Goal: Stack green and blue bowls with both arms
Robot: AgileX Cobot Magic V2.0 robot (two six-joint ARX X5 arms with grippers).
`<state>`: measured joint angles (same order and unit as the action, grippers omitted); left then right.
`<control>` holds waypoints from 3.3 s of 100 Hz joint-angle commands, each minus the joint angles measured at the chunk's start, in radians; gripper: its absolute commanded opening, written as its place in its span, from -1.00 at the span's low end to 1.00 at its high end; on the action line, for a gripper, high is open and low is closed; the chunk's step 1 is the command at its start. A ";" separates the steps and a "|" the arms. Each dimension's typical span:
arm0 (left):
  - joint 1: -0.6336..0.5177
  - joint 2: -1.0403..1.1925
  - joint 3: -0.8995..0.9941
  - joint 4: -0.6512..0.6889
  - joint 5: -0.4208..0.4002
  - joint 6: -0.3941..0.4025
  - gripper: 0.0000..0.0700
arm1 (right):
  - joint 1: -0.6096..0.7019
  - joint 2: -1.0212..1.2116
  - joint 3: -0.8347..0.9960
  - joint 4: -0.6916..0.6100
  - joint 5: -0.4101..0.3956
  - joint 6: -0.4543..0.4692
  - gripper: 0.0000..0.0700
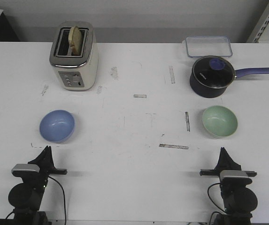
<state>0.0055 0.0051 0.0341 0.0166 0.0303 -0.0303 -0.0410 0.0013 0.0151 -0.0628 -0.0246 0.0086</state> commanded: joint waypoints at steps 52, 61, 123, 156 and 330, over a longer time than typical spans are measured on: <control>0.000 -0.002 -0.021 0.015 0.001 -0.008 -1.00 | -0.003 0.000 0.006 0.190 0.023 0.052 -1.00; 0.000 -0.002 -0.021 0.015 0.001 -0.008 -1.00 | -0.003 0.006 0.064 0.251 0.031 0.050 -1.00; 0.000 -0.002 -0.021 0.015 0.001 -0.008 -1.00 | -0.018 0.823 1.043 -0.376 0.047 0.026 0.34; 0.000 -0.002 -0.021 0.015 0.001 -0.008 -1.00 | -0.168 1.165 1.150 -0.651 -0.093 -0.105 0.65; 0.000 -0.002 -0.021 0.015 0.001 -0.008 -1.00 | 0.454 1.450 1.260 -0.665 -0.360 -0.001 -1.00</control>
<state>0.0055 0.0051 0.0341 0.0166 0.0303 -0.0368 0.3462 1.4075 1.2621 -0.7277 -0.3882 -0.0170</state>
